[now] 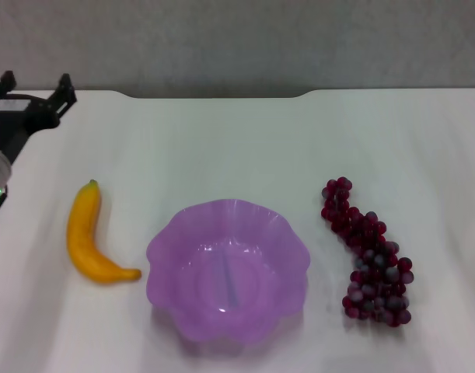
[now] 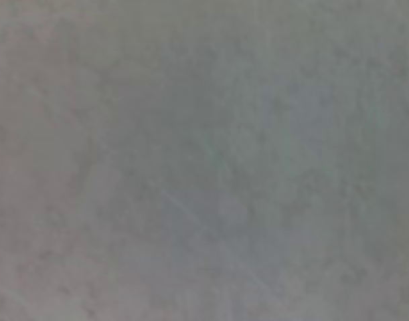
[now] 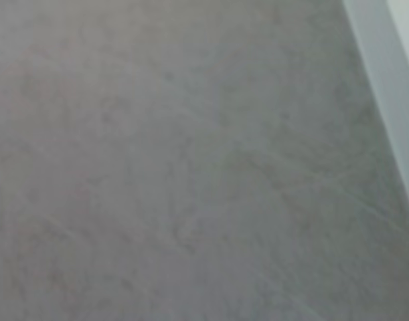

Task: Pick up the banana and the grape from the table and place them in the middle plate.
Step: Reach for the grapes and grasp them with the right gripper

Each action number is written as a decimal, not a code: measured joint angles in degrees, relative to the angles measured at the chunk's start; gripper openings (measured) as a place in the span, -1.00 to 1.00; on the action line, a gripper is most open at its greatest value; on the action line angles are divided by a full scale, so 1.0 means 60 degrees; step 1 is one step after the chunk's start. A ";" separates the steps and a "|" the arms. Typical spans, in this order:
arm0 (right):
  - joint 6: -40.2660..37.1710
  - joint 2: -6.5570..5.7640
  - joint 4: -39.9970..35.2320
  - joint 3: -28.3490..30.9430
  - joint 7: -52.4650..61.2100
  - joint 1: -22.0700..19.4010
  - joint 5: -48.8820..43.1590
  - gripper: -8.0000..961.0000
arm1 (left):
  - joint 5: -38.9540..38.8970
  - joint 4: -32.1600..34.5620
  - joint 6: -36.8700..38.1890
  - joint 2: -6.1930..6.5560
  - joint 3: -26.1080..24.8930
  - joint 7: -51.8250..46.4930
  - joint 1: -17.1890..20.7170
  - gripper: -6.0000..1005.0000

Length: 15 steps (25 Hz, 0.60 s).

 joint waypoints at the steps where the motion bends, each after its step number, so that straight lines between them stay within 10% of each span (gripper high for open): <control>1: -0.0012 0.0003 -0.0027 -0.0059 -0.0094 0.0004 -0.0006 0.81 | 0.0000 0.0001 0.0025 0.0003 -0.0068 0.0000 0.0010 0.75; 15: 0.0051 -0.0022 -0.0043 -0.0274 -0.0254 0.0123 -0.0013 0.80 | -0.0022 -0.0492 0.0144 -0.0021 0.0129 -0.0234 -0.0179 0.76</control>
